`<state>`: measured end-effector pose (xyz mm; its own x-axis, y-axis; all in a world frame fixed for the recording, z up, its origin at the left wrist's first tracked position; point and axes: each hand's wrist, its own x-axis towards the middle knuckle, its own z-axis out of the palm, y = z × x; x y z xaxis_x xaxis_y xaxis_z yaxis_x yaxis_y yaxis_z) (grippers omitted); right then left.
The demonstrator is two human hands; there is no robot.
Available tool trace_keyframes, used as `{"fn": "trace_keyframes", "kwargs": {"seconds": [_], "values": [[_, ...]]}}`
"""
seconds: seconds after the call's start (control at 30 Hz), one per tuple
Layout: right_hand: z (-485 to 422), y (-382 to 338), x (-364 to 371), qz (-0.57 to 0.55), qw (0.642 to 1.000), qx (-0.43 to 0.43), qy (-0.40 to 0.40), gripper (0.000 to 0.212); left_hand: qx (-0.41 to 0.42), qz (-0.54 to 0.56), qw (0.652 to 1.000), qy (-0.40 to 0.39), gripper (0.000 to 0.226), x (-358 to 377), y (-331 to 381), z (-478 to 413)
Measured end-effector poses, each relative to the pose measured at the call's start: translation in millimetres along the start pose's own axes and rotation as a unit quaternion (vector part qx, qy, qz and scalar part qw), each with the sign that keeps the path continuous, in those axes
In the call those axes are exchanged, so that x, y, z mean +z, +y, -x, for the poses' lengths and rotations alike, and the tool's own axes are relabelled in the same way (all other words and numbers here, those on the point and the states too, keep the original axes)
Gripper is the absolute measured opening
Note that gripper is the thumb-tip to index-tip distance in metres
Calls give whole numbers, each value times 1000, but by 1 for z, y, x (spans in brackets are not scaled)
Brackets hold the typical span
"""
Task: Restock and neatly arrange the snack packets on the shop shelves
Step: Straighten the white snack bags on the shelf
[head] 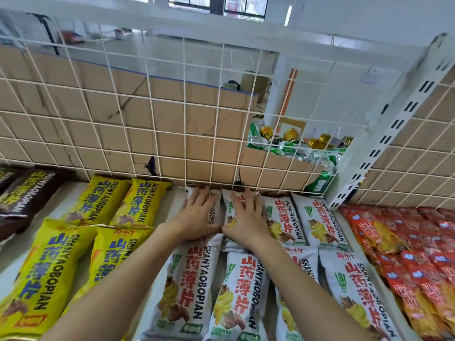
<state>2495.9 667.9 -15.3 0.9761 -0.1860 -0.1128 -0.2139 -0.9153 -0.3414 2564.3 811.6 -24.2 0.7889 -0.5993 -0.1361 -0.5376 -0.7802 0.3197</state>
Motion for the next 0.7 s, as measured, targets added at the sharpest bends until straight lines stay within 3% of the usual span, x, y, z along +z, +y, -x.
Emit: {"fn": "trace_keyframes", "kwargs": {"seconds": [0.13,0.3,0.43,0.7], "values": [[3,-1,-4,-6,1000,6,-6,95,-5,-15,999,-28,88,-4,-1,-2],[22,-2,-4,-46,998,43,6,98,77,-5,993,88,50,-13,16,-12],[39,-7,-2,-35,996,72,26,98,151,2,988,36,45,-10,31,-29],[52,-18,-7,32,993,114,21,96,115,-68,991,6,55,0,37,-35]]}}
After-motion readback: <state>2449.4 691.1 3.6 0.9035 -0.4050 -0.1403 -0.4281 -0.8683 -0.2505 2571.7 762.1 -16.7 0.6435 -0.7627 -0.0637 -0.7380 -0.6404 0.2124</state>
